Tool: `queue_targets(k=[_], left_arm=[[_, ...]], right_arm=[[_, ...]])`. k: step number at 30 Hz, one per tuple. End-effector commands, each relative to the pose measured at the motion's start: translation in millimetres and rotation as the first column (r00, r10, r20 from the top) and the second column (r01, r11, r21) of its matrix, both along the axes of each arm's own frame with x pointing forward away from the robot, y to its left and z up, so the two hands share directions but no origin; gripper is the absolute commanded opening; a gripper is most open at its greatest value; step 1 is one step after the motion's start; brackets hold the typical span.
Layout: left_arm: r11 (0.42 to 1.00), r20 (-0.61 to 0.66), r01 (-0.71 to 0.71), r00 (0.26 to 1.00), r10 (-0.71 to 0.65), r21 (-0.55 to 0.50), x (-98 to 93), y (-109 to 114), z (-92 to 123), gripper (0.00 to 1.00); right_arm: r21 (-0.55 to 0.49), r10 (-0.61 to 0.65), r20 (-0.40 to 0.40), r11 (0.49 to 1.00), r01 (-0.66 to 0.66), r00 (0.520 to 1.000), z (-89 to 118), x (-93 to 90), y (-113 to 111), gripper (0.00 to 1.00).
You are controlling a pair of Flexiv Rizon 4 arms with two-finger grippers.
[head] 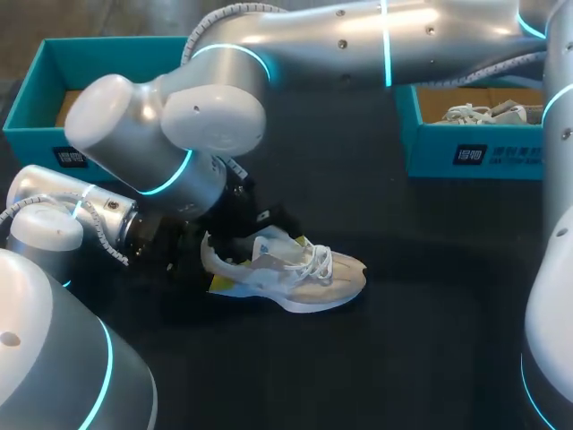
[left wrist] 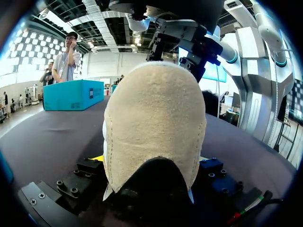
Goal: Take the shoe out of the shoebox, open the shoe tongue, remove and reinsert the insole, then place the shoe into the shoebox
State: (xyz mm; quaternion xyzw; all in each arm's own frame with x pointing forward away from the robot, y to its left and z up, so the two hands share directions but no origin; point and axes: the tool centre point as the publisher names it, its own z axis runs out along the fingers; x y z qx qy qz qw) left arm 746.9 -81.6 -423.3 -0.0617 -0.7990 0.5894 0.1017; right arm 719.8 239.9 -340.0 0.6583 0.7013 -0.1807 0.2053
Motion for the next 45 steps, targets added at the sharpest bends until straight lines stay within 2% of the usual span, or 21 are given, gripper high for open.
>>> queue_targets(k=[1,5,8,17,21,26,29,40,43,45], left_arm=[[1.0,0.0,-0.002,1.0,0.002,0.001,-0.5,1.0,-1.7,0.0],[1.0,0.0,-0.002,1.0,0.002,0.001,-0.5,1.0,-1.7,0.0],[1.0,0.0,-0.002,1.0,0.002,0.001,-0.5,1.0,-1.7,0.0],[1.0,0.0,-0.002,1.0,0.002,0.001,-0.5,1.0,-1.7,0.0],[1.0,0.0,-0.002,1.0,0.002,0.001,-0.5,1.0,-1.7,0.0],[1.0,0.0,-0.002,1.0,0.002,0.001,-0.5,1.0,-1.7,0.0],[1.0,0.0,-0.002,1.0,0.002,0.001,-0.5,1.0,-1.7,0.0],[1.0,0.0,-0.002,1.0,0.002,0.001,-0.5,1.0,-1.7,0.0],[1.0,0.0,-0.002,1.0,0.002,0.001,-0.5,1.0,-1.7,0.0],[1.0,0.0,-0.002,1.0,0.002,0.001,-0.5,1.0,-1.7,0.0]], right_arm=[[0.279,-0.745,0.426,0.647,0.709,0.513,-0.5,-4.4,-6.5,1.0],[0.287,-0.75,0.422,0.643,0.71,0.508,0.4,-2.0,-7.4,0.96],[0.299,-0.759,0.418,0.633,0.714,0.498,1.6,-2.0,-9.6,0.84],[0.313,-0.774,0.414,0.615,0.724,0.478,9.8,-5.6,-19.3,0.76],[0.313,-0.778,0.41,0.61,0.728,0.476,11.7,-5.5,-23.5,0.64],[0.319,-0.785,0.394,0.604,0.73,0.477,12.4,-3.5,-28.0,0.57],[0.32,-0.787,0.385,0.604,0.73,0.482,10.9,-1.6,-29.1,0.58],[0.326,-0.784,0.362,0.613,0.72,0.504,7.5,2.8,-23.5,0.45],[0.327,-0.787,0.358,0.609,0.722,0.502,9.5,0.5,-22.3,0.4],[0.327,-0.789,0.357,0.607,0.724,0.5,10.5,-1.2,-21.4,0.32]])
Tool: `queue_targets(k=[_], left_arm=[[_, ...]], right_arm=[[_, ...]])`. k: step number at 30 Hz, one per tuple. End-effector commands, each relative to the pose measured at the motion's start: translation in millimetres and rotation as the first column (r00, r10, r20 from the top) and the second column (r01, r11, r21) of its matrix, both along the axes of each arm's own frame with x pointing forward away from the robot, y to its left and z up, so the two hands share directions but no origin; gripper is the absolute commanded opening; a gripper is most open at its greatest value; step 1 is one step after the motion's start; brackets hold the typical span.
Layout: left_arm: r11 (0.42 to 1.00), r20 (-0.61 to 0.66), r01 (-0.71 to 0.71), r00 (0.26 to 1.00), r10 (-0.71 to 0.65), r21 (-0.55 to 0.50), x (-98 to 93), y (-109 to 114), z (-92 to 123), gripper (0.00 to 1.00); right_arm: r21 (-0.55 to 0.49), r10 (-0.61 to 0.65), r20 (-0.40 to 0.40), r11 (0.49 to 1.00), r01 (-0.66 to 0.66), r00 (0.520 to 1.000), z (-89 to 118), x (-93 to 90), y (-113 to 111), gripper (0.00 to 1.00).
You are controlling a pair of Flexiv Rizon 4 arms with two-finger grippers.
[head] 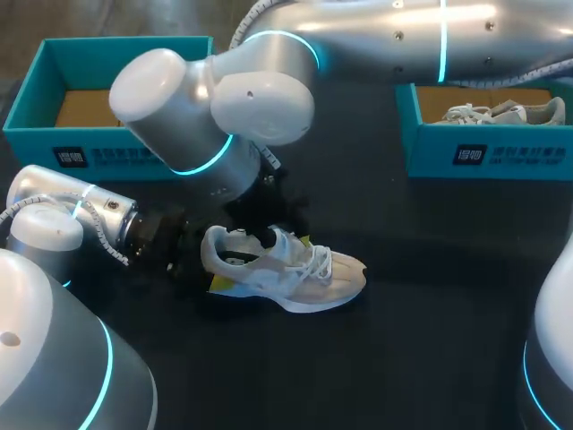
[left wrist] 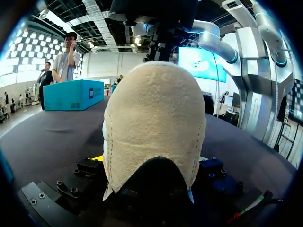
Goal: Take the shoe out of the shoebox, open the shoe tongue, remove and reinsert the insole, then place the shoe into the shoebox
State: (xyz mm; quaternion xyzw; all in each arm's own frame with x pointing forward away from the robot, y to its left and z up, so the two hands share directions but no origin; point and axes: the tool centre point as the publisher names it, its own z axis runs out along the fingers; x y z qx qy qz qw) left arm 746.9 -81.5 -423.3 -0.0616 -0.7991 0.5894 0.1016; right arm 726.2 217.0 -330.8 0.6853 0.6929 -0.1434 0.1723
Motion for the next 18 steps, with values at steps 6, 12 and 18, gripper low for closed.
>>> queue_targets(k=[6,12,18], left_arm=[[1.0,0.0,-0.002,1.0,0.002,0.001,-0.5,0.9,-1.7,0.0],[1.0,0.0,-0.002,1.0,0.002,0.001,-0.5,0.9,-1.7,0.0],[1.0,0.0,-0.002,1.0,0.002,0.001,-0.5,0.9,-1.7,0.0]], right_arm=[[0.238,-0.778,0.319,0.618,0.749,0.541,1.5,-13.2,3.3,0.0],[0.277,-0.793,0.26,0.608,0.744,0.551,1.0,-14.7,-6.6,0.0],[0.396,-0.799,0.149,0.588,0.705,0.582,-5.5,-14.4,-32.8,0.0]])
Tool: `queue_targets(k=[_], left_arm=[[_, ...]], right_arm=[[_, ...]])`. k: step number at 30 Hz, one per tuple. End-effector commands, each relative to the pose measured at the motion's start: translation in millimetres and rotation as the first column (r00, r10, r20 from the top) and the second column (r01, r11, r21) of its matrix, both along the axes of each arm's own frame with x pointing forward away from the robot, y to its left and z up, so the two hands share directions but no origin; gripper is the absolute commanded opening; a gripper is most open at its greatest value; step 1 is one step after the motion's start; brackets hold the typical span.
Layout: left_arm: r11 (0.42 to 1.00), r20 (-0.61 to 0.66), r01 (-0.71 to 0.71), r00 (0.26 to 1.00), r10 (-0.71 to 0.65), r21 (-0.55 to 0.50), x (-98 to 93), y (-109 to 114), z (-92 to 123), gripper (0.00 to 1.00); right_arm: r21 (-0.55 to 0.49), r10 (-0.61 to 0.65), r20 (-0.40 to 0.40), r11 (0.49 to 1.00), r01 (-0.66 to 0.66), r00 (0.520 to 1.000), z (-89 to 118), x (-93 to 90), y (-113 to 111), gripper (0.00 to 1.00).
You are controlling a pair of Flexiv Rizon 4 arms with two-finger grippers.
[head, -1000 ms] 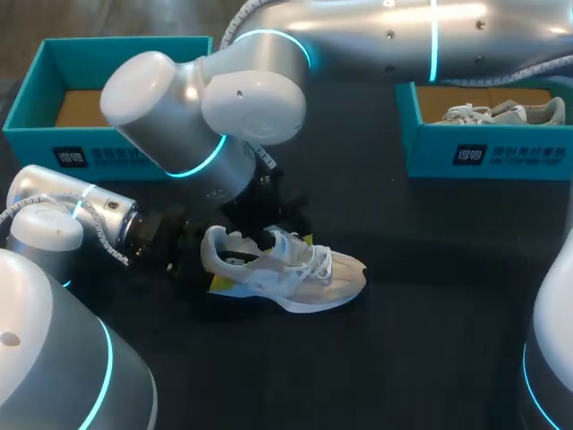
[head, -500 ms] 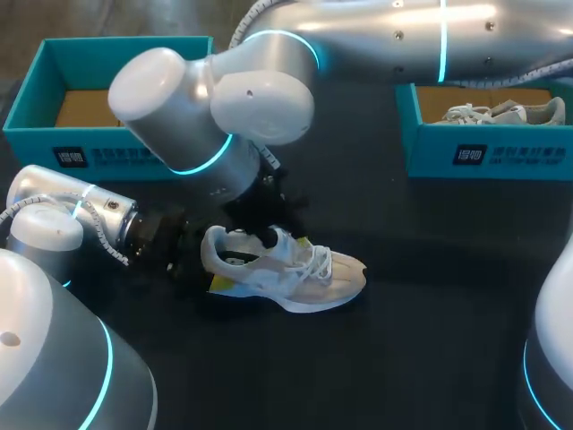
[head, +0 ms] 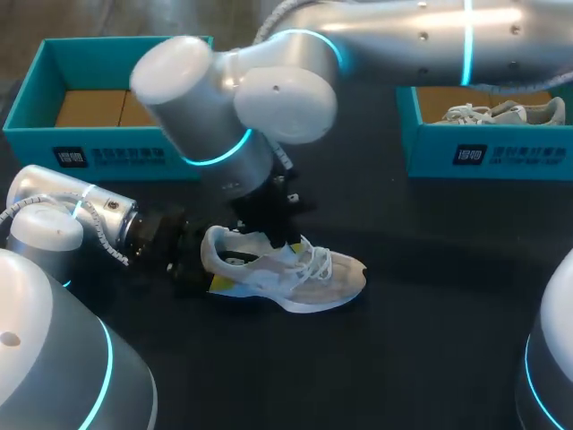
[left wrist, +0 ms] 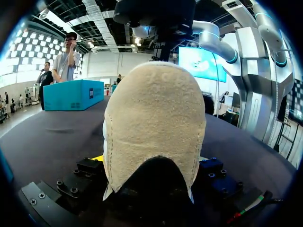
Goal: Take the shoe out of the shoebox, open the shoe tongue, remove and reinsert the insole, then place the shoe into the shoebox
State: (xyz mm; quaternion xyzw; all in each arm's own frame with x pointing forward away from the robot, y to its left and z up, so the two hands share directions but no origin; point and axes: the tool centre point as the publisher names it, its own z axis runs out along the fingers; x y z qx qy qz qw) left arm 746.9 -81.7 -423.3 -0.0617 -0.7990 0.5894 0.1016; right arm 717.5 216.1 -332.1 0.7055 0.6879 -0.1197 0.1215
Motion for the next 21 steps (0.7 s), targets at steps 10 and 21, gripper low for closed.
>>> queue_targets(k=[10,21], left_arm=[[1.0,0.0,-0.002,1.0,0.002,0.001,-0.5,1.1,-1.8,0.0],[1.0,0.0,-0.002,1.0,0.002,0.001,-0.5,1.1,-1.8,0.0]], right_arm=[[0.541,-0.764,0.071,0.569,0.619,0.641,-13.6,-5.3,-66.1,0.0],[0.667,-0.74,0.028,0.515,0.539,0.672,-5.8,-4.1,-78.0,0.0]])
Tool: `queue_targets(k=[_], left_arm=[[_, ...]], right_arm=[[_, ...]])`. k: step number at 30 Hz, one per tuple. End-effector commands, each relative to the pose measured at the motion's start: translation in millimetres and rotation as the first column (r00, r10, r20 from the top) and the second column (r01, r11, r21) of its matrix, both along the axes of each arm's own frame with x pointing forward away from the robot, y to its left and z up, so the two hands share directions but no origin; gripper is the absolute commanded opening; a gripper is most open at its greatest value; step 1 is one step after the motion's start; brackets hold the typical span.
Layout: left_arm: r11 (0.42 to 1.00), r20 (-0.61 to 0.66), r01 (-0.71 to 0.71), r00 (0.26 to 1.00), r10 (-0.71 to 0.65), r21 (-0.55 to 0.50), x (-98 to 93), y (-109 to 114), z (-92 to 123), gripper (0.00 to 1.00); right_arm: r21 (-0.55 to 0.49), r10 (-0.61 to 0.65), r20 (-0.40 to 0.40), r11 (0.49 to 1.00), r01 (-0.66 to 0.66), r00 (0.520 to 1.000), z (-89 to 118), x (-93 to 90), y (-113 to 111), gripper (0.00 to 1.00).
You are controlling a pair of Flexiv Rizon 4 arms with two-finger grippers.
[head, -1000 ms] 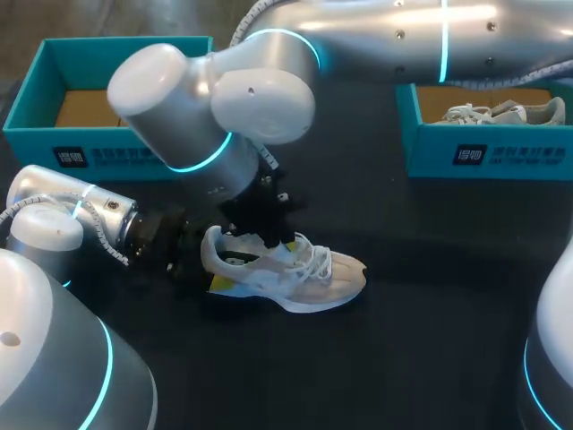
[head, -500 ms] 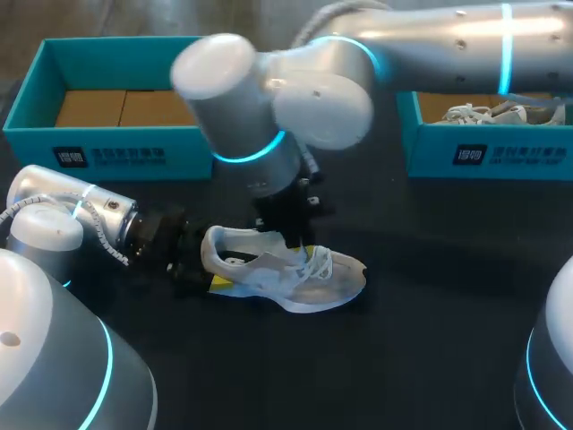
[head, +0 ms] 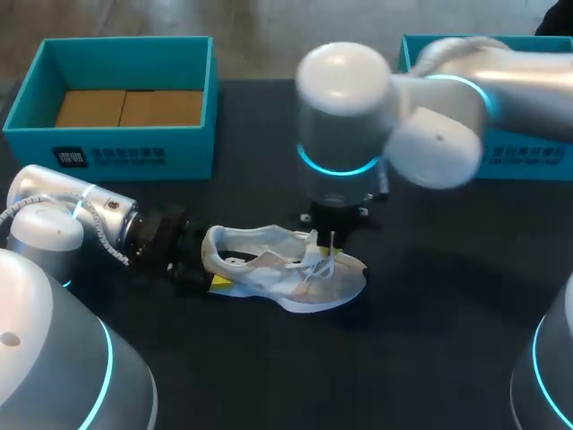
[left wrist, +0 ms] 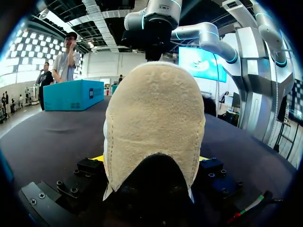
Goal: Take the shoe out of the shoebox, open the shoe tongue, remove and reinsert the insole, then place the shoe into the shoebox
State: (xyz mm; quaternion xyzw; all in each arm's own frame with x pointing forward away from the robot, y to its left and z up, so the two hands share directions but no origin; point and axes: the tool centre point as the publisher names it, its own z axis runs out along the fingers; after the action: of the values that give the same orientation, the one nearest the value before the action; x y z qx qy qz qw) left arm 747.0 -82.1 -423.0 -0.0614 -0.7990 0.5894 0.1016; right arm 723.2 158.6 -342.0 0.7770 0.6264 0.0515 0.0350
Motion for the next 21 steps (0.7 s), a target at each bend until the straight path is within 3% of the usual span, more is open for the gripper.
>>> queue_targets(k=[1,6,21], left_arm=[[1.0,0.001,-0.001,1.0,0.001,0.001,-0.6,1.5,-2.1,0.0],[1.0,0.001,-0.001,1.0,0.001,0.001,-0.6,1.5,-2.1,0.0],[1.0,0.001,-0.001,1.0,0.001,0.001,-0.6,1.5,-2.1,0.0]], right_arm=[[0.362,-0.576,-0.018,0.759,0.542,0.817,5.0,-10.0,-21.7,0.0],[0.463,-0.538,-0.028,0.74,0.488,0.843,4.6,-8.6,-30.3,0.0],[0.499,-0.479,-0.076,0.741,0.45,0.874,-0.6,4.4,-39.1,0.0]])
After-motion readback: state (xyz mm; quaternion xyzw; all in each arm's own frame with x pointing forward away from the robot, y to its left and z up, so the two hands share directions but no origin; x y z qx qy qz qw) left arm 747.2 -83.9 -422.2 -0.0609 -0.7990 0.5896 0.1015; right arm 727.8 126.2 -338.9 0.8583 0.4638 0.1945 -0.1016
